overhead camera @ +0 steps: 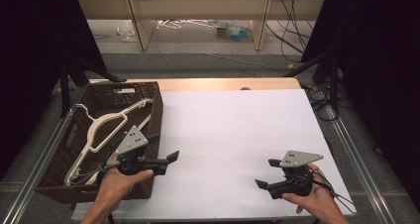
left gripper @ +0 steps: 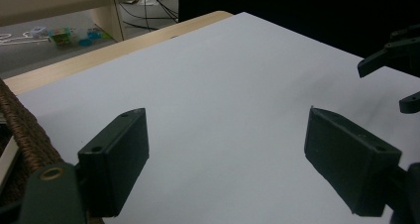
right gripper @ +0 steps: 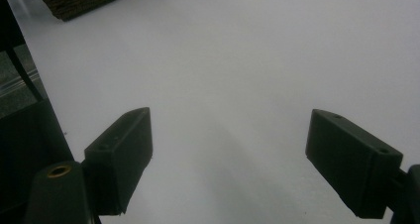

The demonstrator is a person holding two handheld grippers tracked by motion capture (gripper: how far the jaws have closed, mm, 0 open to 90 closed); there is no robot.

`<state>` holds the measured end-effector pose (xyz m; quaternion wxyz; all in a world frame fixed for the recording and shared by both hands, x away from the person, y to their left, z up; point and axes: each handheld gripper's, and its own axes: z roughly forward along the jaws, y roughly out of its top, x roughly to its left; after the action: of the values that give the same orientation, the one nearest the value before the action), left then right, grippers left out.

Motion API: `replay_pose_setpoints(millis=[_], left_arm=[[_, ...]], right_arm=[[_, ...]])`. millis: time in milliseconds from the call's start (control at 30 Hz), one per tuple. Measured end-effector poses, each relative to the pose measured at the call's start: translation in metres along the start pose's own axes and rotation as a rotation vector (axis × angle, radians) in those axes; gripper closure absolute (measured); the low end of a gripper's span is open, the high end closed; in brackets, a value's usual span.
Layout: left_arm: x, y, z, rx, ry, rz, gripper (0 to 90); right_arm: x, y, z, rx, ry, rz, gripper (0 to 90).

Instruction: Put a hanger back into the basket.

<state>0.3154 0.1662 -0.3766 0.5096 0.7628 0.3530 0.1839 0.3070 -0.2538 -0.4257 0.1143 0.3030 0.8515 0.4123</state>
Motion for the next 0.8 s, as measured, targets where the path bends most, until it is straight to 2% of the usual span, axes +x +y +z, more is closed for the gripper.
replay_pose_setpoints(millis=[167,300,367,500,567,600,633,800], left_arm=[[-0.012,-0.003,0.006,0.005,-0.029,0.017,17.4],[-0.018,-0.005,0.009,0.005,-0.029,0.032,17.5],[-0.02,-0.008,0.011,0.004,-0.033,0.042,17.5],[-0.025,-0.015,0.014,0.002,-0.038,0.037,17.4],[-0.028,-0.018,0.015,0.002,-0.039,0.037,17.5],[-0.029,-0.02,0.016,-0.001,-0.04,0.048,17.5],[-0.031,-0.023,0.018,0.007,-0.046,0.06,17.4],[-0.04,-0.032,0.022,0.015,-0.058,0.068,17.5]], right_arm=[[0.0,0.0,0.0,-0.023,0.001,0.003,19.0],[0.001,0.001,-0.002,-0.046,-0.01,0.012,19.0],[0.001,0.002,-0.002,-0.064,-0.014,0.01,19.0],[0.001,0.002,-0.003,-0.075,-0.023,0.008,19.0],[0.001,0.002,-0.004,-0.069,-0.003,0.022,19.0],[0.002,0.002,-0.005,-0.066,-0.004,0.024,19.0],[0.002,0.001,-0.005,-0.076,-0.026,0.015,19.0],[0.005,0.0,-0.008,-0.091,-0.03,0.017,19.1]])
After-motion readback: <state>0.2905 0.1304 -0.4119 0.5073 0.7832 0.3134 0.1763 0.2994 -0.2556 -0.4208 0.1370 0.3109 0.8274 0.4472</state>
